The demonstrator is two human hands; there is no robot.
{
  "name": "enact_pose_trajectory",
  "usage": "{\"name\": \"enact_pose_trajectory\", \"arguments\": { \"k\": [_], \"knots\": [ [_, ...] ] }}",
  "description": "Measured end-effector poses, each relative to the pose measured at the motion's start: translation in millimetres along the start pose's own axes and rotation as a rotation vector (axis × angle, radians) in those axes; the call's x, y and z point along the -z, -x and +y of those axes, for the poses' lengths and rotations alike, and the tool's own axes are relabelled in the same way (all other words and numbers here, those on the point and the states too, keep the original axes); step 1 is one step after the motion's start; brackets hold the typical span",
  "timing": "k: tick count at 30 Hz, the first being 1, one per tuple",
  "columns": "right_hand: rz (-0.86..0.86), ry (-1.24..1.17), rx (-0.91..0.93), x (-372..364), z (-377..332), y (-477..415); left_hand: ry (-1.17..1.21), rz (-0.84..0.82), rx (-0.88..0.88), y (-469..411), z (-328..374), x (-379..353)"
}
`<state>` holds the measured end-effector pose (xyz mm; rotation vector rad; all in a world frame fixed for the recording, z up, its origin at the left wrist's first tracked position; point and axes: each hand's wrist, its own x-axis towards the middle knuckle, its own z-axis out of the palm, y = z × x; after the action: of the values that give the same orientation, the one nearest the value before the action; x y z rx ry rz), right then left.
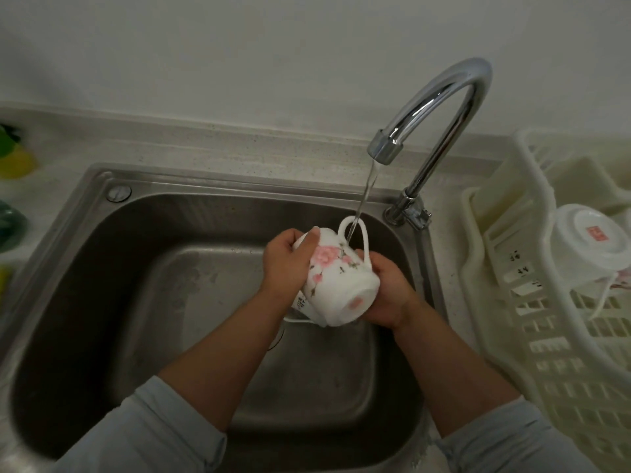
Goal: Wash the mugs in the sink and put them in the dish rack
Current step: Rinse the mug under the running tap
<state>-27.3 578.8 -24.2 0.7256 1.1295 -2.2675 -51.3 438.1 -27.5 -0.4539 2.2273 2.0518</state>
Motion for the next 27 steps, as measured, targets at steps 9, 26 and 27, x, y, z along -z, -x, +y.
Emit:
{"name": "enact_pose_trajectory", "arguments": {
  "k": [9, 26, 27],
  "knots": [
    [0.390, 0.854, 0.360, -29.4, -6.8, -18.1, -0.392, 0.065, -0.236, -5.7, 13.9, 4.4],
    [0.144, 0.288, 0.073, -44.1, -43.1, -43.3, 0.047, 0.083, 0.092, -24.1, 20.1, 19.0],
    [0.105, 0.293, 0.108, -43.0, -41.3, -41.9, 0.145, 0.105, 0.175, -27.2, 17.4, 19.5]
  ]
}}
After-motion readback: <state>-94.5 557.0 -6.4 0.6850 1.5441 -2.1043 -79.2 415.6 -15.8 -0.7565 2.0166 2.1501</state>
